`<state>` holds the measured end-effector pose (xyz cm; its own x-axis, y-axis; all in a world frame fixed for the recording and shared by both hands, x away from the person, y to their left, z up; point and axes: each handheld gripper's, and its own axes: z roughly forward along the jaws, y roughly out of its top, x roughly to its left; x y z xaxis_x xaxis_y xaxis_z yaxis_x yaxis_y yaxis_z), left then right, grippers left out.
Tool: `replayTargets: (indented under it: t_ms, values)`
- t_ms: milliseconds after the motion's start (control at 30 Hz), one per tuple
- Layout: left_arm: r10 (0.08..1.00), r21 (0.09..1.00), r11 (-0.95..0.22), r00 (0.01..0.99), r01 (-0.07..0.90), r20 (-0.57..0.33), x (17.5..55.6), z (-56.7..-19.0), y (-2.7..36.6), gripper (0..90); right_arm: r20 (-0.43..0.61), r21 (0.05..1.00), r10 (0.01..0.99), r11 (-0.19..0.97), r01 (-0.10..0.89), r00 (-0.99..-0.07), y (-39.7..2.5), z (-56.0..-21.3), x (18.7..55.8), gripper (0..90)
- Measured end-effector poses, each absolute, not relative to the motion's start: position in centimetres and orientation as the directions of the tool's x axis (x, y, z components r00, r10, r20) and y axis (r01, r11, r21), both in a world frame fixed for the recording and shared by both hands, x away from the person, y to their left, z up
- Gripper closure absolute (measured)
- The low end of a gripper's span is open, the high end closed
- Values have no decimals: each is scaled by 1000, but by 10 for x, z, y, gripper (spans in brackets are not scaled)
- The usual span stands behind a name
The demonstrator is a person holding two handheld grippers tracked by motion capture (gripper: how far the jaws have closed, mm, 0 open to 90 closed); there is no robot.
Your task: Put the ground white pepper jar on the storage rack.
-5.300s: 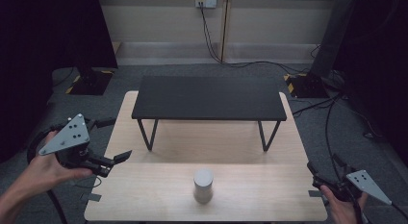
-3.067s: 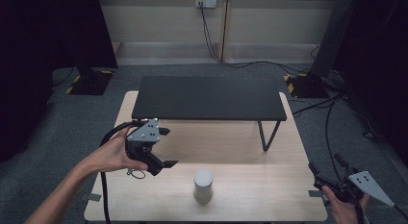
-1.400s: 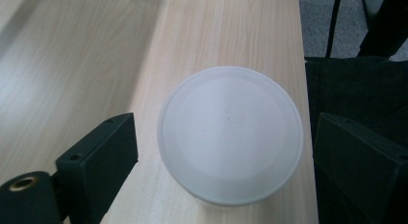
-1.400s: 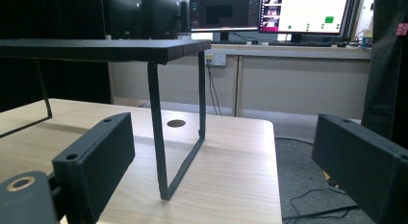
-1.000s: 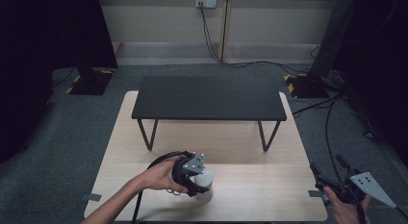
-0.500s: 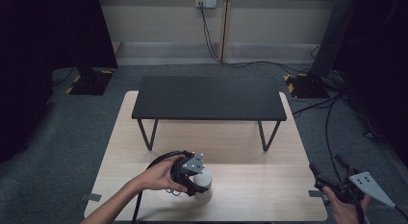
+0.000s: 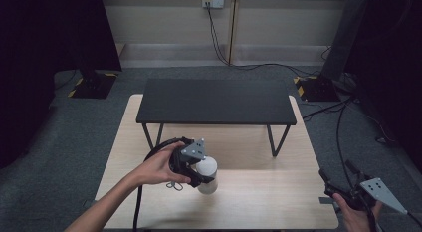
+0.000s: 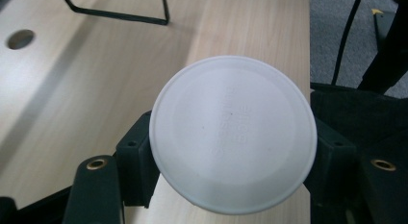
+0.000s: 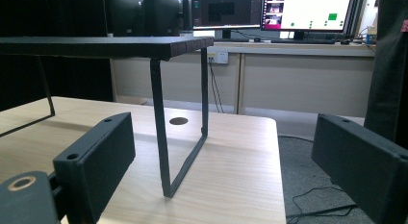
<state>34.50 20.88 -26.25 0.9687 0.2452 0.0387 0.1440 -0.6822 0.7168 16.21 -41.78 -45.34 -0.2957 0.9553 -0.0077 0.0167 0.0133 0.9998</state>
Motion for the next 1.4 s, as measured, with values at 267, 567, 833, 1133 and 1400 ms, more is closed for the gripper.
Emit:
replayTargets:
  t_ms: [267, 567, 833, 1133, 1400]
  values:
    - [321, 706, -683, 946, 189, 57, 343, -208, 221, 335, -9, 1000, 956, 14, 17, -294, -418, -454, 162, 75]
    - [444, 732, -634, 892, 249, 81, 341, -140, 241, 335, -6, 1000, 955, 13, 20, -297, -418, -453, 162, 77]
    - [551, 736, -607, 827, 300, 116, 347, -83, 245, 335, -9, 1000, 956, 14, 16, -295, -418, -453, 162, 77]
    - [639, 749, -554, 762, 364, 103, 370, -65, 258, 335, -2, 1000, 957, 8, 20, -291, -419, -454, 161, 77]
    - [719, 750, -503, 689, 430, 87, 399, -75, 265, 335, -5, 1000, 957, 10, 18, -291, -420, -454, 161, 77]
